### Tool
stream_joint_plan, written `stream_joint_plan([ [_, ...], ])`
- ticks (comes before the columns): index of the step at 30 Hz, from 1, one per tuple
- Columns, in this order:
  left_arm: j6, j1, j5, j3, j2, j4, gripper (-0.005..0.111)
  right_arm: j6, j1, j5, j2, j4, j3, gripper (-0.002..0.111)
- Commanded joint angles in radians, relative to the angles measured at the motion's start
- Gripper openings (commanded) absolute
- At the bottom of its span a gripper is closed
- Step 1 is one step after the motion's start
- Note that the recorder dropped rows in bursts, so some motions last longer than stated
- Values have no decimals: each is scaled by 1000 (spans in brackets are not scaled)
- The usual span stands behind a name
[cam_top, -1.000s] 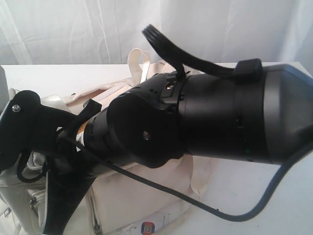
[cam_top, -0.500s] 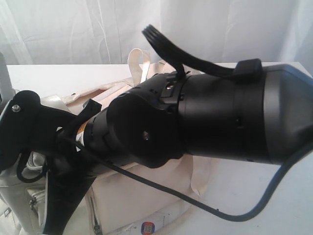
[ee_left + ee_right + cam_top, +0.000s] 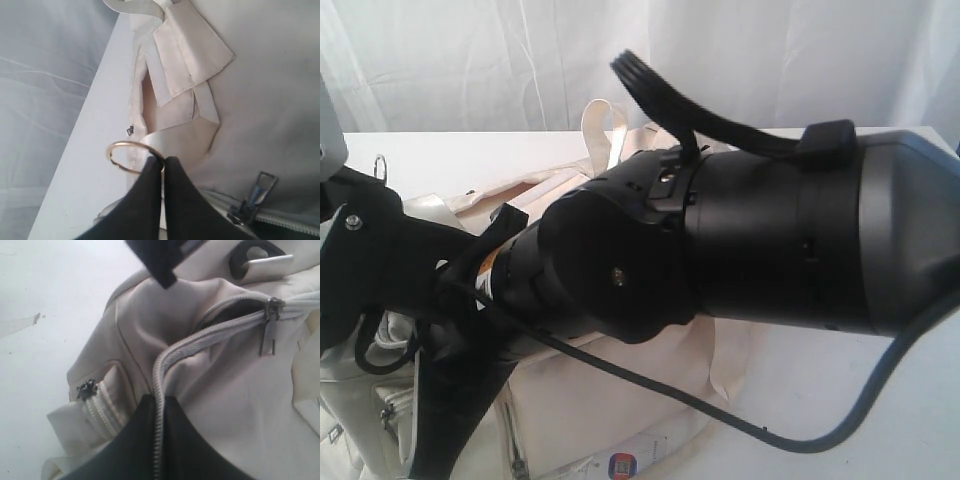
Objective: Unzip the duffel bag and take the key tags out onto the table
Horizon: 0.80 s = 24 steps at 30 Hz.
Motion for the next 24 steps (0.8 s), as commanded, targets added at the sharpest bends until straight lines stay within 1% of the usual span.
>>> stream_joint_plan([
  [1,-51,-1,127,-33,-7,-6,0,6,-2,37,-8,7,4,0],
  [5,-106,-1,317,-80,-20,-6,0,6,-2,44,-8,7,4,0],
  [6,-145,-1,375,-106,-32,-8,0,6,-2,46,-8,7,4,0],
  [8,-220,-1,418,-152,-60,-8,0,6,-2,46,-8,7,4,0],
  [12,-255,-1,572,-220,-72,12,0,6,-2,46,-8,7,4,0],
  [13,-277,-1,582,-222,-72,33,0,8,-2,46,-8,7,4,0],
  [14,-346,-1,587,-224,-70,99,0,10,-2,49,-8,7,4,0],
  [16,-514,-1,594,-224,-68,293,0,23,-2,53,-8,7,4,0],
  [17,-653,-1,620,-224,-60,445,0,29,-2,53,-8,7,4,0],
  [19,-821,-1,697,-224,-29,653,0,33,-2,57,-8,7,4,0],
  [20,-852,-1,711,-224,-13,694,0,33,-2,57,-8,7,4,0],
  [24,-864,-1,711,-224,57,696,0,33,-2,70,-8,7,4,0],
])
